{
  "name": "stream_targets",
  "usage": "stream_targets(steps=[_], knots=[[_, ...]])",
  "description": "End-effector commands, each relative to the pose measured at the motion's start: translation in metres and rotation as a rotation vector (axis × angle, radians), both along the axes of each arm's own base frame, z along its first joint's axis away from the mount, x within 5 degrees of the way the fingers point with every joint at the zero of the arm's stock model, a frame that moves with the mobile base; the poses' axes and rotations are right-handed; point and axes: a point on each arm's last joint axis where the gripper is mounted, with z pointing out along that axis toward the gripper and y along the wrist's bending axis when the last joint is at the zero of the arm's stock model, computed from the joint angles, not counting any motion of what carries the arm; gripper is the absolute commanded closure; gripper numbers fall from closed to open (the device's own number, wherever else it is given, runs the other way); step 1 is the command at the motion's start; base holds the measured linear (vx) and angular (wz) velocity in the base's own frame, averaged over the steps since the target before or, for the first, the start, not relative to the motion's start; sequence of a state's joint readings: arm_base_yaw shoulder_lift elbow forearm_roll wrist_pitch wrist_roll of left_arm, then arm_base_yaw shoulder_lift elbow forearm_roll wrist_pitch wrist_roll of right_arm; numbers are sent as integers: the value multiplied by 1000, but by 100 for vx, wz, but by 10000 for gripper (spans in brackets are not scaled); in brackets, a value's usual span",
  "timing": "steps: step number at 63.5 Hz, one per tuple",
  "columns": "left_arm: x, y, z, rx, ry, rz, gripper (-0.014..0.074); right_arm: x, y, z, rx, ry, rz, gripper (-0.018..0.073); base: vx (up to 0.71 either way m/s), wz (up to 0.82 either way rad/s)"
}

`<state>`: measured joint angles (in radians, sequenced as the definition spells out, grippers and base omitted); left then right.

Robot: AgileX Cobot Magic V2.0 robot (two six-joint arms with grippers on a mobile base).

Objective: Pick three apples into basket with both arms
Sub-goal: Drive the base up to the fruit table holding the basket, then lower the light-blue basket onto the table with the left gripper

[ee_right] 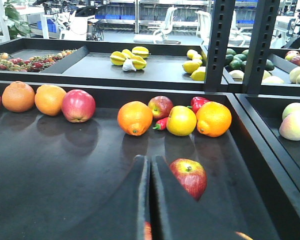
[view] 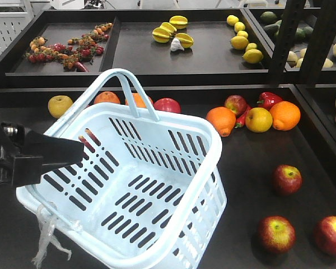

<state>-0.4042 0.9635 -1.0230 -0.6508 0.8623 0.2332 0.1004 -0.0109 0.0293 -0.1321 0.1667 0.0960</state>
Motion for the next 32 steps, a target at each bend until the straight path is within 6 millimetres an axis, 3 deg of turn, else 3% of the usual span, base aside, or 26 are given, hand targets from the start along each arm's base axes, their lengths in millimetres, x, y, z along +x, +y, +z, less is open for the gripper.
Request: stream_targets(steps=[1,32], knots=[[-2,0,20,-100,-71,31,603,0,0,3,-11,-69,1,561,0,0],[-2,0,20,-100,-71,31,603,0,0,2,-12,-65,1,561,0,0]])
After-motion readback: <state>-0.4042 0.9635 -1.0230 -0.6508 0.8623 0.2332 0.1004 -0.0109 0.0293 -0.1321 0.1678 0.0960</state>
